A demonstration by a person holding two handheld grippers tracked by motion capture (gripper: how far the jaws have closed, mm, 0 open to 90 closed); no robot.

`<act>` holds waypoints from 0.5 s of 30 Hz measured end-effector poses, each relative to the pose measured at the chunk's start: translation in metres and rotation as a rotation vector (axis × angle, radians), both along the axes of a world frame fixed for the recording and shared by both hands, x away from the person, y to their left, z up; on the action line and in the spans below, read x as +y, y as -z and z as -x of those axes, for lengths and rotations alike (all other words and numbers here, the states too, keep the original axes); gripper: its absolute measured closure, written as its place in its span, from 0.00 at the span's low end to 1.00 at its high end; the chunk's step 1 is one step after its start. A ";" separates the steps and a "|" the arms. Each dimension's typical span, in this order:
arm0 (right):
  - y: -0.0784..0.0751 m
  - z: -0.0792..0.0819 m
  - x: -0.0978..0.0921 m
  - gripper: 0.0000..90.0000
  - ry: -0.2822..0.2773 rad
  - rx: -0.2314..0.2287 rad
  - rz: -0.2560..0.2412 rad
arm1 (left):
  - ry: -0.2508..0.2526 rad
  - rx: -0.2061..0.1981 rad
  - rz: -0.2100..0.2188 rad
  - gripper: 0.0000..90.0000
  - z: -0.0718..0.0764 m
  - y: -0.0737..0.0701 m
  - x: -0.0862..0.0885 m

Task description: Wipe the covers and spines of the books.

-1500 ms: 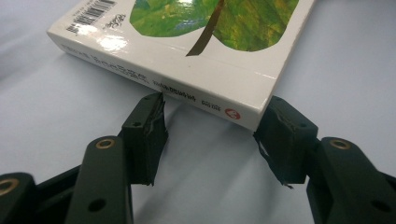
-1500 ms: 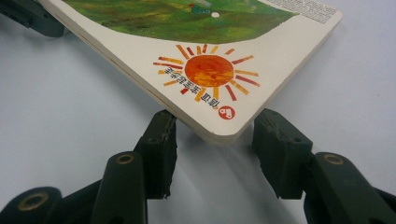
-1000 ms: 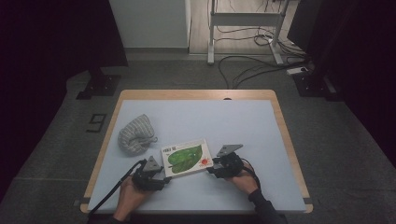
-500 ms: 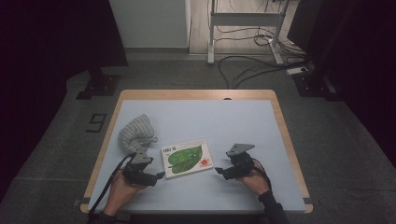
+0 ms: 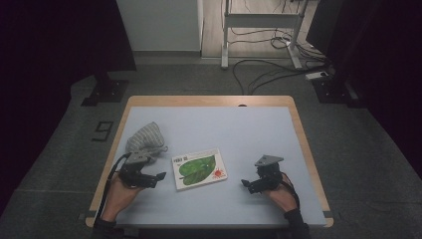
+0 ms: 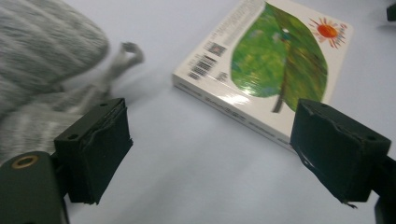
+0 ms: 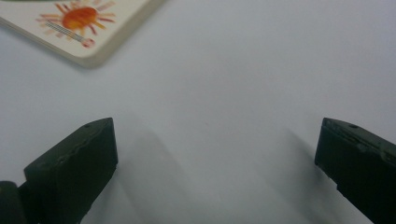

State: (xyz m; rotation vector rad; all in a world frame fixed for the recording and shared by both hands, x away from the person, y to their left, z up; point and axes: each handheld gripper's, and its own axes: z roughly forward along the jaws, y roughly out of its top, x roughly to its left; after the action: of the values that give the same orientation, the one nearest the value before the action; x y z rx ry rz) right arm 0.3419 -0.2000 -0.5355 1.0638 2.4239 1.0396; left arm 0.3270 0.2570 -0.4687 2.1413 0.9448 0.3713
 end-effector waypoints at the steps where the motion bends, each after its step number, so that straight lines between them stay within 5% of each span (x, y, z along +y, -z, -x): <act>1: 0.001 0.000 -0.002 0.00 0.005 0.000 -0.003 | -0.008 -0.004 -0.001 0.13 -0.001 -0.001 0.002; 15: 0.002 0.001 -0.004 0.03 0.016 -0.016 0.000 | -0.080 0.013 -0.057 0.05 -0.022 -0.021 0.019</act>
State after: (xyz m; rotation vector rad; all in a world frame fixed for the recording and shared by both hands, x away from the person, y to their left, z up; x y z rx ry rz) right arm 0.3406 -0.2037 -0.5373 1.0691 2.3990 1.0392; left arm 0.3485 0.2764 -0.4477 2.1640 1.0407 0.4282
